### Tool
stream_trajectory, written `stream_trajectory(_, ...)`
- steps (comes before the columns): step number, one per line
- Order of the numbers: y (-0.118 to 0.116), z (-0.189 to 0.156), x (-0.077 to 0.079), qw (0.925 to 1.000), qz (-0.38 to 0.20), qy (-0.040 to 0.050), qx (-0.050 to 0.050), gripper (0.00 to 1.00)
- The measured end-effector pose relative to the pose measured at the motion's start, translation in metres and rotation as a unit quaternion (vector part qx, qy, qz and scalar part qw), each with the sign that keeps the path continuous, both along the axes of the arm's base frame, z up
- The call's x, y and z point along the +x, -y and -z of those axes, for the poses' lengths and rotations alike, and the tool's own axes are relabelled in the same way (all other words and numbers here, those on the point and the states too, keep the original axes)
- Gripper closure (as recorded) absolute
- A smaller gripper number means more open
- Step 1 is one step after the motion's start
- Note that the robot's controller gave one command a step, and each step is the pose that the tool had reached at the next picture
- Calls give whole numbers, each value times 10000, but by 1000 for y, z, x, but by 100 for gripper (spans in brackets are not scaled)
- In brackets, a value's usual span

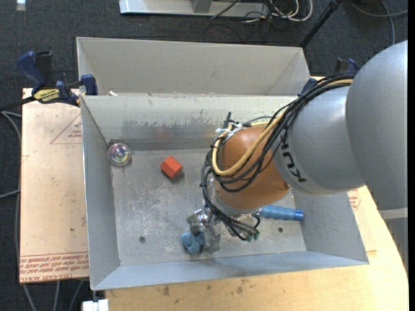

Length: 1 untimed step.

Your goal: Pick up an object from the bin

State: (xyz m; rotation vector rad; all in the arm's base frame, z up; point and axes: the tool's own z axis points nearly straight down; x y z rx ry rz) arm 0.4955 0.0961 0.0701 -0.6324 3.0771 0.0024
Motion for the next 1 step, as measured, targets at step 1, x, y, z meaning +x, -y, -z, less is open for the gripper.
stream_trajectory(1,15,-141,5,9999,-131,55,3,100)
